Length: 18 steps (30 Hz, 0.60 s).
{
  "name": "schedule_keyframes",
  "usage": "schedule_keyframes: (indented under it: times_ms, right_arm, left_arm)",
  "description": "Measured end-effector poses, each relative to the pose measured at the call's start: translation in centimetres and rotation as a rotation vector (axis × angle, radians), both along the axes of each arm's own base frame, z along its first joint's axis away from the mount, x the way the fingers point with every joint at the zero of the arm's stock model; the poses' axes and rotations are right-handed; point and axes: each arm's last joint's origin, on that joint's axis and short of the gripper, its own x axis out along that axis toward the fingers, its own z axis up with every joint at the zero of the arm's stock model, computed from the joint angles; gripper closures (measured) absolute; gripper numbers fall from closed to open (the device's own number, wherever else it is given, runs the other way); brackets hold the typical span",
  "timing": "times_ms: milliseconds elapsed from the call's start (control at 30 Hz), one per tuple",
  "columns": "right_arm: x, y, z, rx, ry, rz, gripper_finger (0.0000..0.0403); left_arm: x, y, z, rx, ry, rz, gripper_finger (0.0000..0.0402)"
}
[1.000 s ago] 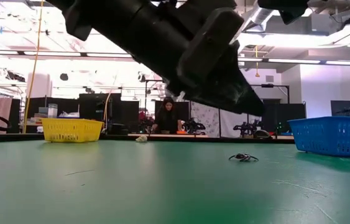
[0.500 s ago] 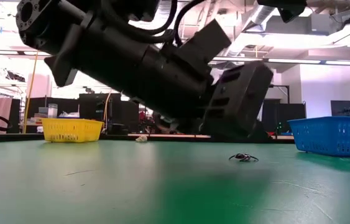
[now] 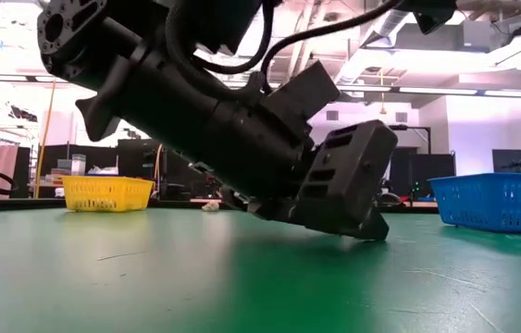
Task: Sort Halloween decoration
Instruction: Put the black spider toy into the blue bin
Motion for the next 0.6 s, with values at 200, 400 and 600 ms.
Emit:
schedule_keyframes:
  times_ms: [200,400,600]
  right_arm:
    - [0.1,-0.2,0.0,0.000,0.001,-0.008,0.0230]
    - [0.4,-0.1,-0.5,-0.013,0.020,-0.013,0.0230]
    - [0.4,-0.2,-0.4,-0.011,0.018,-0.014,0.0230]
  left_arm:
    - [-0.1,-0.1,-1.5,0.014,0.019,0.011,0.0165]
    - [-0.2,-0.1,-3.3,0.013,0.027,0.018,0.0189]
    - [-0.1,-0.2,-3.2,0.023,0.036,-0.013,0.0245]
